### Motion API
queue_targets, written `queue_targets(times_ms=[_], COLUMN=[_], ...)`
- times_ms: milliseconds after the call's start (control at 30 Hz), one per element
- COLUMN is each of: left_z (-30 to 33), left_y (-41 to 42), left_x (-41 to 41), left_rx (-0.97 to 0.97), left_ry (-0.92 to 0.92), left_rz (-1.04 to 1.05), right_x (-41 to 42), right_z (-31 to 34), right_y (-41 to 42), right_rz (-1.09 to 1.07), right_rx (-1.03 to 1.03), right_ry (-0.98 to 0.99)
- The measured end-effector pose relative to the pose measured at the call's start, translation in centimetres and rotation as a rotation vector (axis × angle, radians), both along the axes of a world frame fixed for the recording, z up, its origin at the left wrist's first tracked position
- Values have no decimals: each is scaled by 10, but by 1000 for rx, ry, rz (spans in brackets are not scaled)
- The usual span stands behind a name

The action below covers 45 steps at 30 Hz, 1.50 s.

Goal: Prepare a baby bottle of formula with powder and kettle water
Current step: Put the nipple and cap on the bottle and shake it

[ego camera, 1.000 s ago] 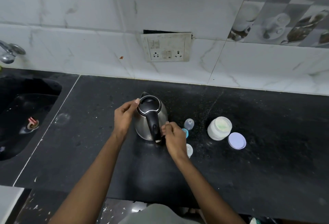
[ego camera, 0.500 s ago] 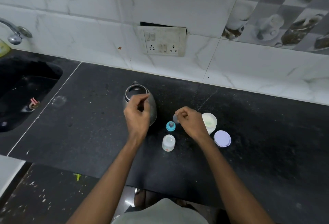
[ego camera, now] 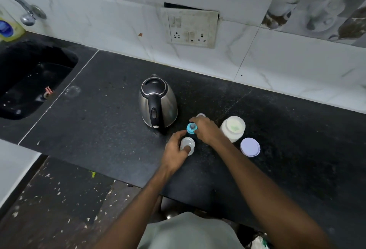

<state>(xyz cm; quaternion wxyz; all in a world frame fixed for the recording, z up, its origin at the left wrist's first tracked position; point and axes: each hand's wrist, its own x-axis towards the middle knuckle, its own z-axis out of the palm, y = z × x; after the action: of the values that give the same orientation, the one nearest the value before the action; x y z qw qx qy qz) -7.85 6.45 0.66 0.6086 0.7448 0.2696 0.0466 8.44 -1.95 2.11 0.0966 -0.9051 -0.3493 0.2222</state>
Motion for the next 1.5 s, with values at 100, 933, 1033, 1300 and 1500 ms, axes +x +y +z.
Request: queue_targets(times_ms=[100, 933, 1033, 1300, 1500], left_z=[-3, -34, -36, -44, -46], left_y=[-3, 15, 16, 24, 27], left_x=[1, 5, 4, 4, 4], left_rx=[-4, 89, 56, 64, 53], left_ry=[39, 4, -18, -54, -52], left_rz=[-26, -76, -63, -127, -135], right_x=[3, -5, -13, -42, -49], right_z=[-6, 48, 60, 59, 52], right_y=[5, -27, -31, -19, -12], right_rz=[115, -86, 20, 133, 107], right_rx=[-78, 324, 244, 69, -19], right_ry=[-61, 128, 166, 123, 97])
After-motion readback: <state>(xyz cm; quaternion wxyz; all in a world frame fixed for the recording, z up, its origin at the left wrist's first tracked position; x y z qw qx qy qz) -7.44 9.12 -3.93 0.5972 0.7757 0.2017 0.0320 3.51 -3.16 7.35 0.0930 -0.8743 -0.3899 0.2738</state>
